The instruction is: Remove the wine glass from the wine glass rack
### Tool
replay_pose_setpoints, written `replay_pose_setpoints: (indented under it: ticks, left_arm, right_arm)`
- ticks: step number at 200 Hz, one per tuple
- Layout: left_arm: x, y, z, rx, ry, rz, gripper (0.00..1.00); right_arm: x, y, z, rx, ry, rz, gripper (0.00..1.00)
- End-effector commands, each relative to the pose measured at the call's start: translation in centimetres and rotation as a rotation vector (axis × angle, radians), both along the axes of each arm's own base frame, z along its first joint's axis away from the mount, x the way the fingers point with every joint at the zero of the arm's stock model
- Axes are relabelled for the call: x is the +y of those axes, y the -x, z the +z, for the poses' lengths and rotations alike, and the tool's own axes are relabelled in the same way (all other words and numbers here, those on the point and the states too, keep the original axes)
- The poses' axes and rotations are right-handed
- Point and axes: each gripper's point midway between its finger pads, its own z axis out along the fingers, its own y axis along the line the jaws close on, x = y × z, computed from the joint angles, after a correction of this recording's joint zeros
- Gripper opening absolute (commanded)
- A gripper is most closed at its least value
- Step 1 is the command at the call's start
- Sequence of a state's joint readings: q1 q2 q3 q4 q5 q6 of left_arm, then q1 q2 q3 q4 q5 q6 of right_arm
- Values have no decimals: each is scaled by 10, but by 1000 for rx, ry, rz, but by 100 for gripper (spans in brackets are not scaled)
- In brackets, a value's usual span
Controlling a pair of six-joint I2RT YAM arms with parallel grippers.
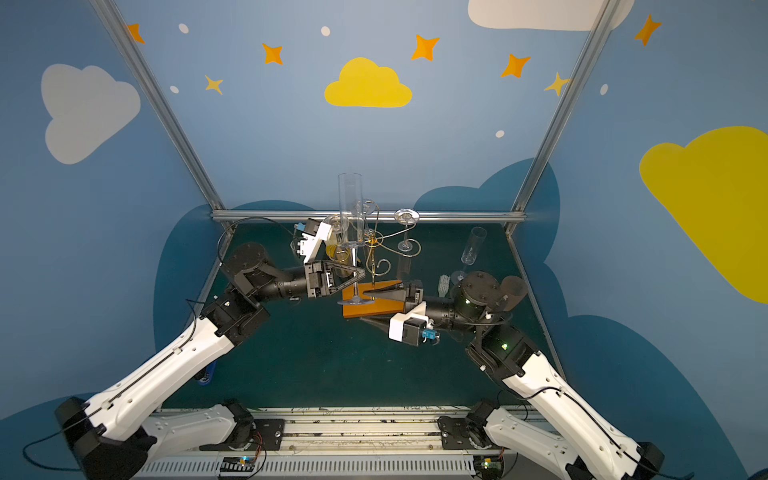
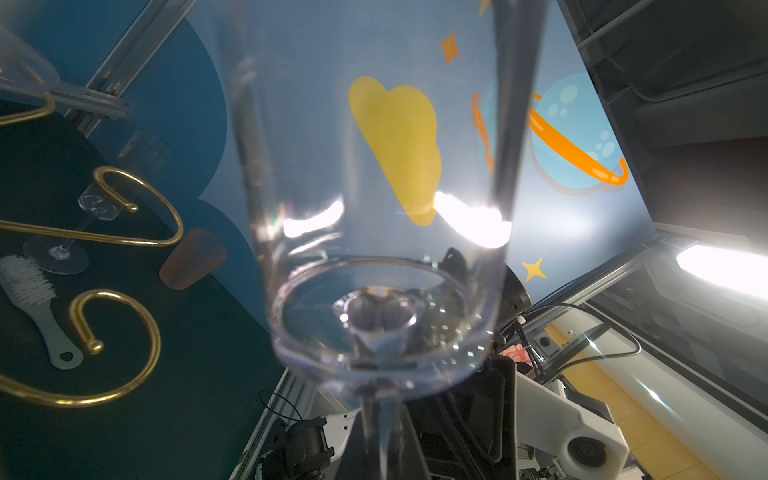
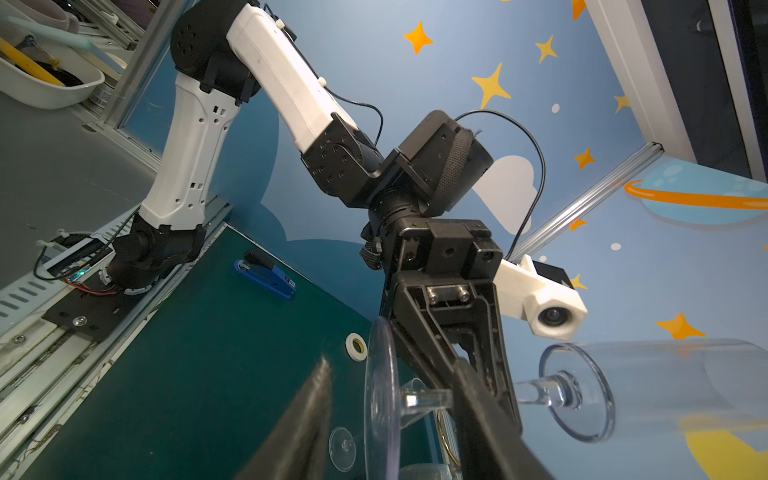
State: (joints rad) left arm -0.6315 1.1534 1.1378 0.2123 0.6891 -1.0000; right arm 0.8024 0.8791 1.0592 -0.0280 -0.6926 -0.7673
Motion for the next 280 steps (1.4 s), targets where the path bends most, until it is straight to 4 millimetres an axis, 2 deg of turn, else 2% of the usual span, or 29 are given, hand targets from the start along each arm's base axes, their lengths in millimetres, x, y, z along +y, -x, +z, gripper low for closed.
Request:
replay_pose_setpoints:
  ticks: [1,54,88,123,141,198,266,280]
  left_arm:
    - [12,-7,10,-27,42,66,3]
    - [31,-15,9,-75,9,165,3]
    - [43,-12,3,-186,-85,234,3]
    - [56,-5,-1,-332,-180,291,3]
    - [64,-4,-7,-409,-247,334,3]
    - [73,5,-23,-636,-427,374,3]
    - [64,13,-36,-766,-482,342,3]
    - [65,10,-39,-775,-506,366,3]
  right_arm:
    - [-2,2,-1,-6,-4,-9,48]
    - [-9,3,6,-8,-34,-37,61]
    - [-17,-21,23,93,-161,-174,69]
    - [-30,-56,48,336,-318,-332,70]
    - [-35,-65,54,453,-368,-366,71]
    - [-33,-77,60,692,-372,-392,72]
    - [-21,-70,66,859,-314,-316,75]
    - [-17,-67,67,892,-289,-291,75]
